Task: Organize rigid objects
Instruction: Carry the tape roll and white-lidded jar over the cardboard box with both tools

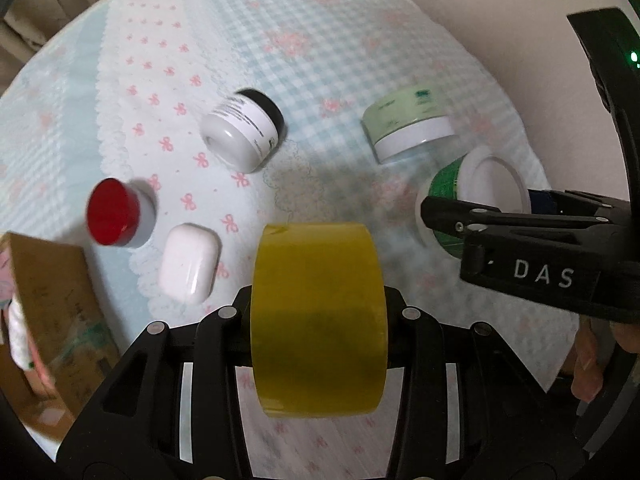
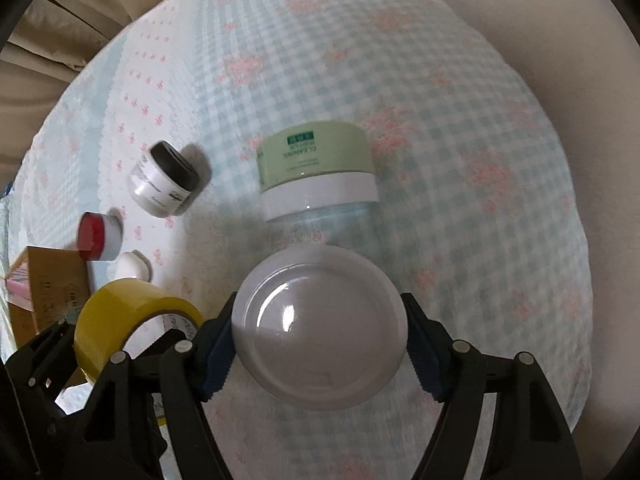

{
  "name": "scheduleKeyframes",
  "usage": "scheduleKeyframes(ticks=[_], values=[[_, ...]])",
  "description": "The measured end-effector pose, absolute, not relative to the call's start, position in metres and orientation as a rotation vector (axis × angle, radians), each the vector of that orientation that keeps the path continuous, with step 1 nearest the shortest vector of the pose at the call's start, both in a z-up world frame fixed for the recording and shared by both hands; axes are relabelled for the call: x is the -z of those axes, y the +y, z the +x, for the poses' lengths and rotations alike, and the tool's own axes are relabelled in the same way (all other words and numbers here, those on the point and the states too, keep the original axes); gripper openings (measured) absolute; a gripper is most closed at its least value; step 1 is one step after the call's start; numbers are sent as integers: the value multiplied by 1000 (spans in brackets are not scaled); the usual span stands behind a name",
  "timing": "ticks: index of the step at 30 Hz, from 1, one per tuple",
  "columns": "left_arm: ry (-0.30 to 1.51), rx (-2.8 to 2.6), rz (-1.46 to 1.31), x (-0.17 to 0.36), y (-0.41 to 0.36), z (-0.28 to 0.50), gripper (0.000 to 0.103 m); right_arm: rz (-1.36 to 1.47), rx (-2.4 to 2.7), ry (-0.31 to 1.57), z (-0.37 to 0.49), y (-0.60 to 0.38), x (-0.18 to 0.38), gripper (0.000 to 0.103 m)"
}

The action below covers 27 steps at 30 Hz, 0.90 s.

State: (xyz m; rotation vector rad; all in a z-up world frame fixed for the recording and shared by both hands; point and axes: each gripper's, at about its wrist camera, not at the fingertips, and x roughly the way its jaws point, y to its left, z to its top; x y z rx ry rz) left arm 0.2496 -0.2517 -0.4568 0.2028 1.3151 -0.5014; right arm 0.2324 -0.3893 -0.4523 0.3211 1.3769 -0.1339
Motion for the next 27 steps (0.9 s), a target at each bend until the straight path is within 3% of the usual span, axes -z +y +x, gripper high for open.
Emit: scheduleKeyframes(ticks=[16, 27], values=[[1191, 422, -11, 287, -169, 196, 36, 303, 108, 1253, 159, -361, 298, 70], [1108, 250, -57, 214, -55, 176, 36, 213, -54, 1180, 153, -290, 244, 70]])
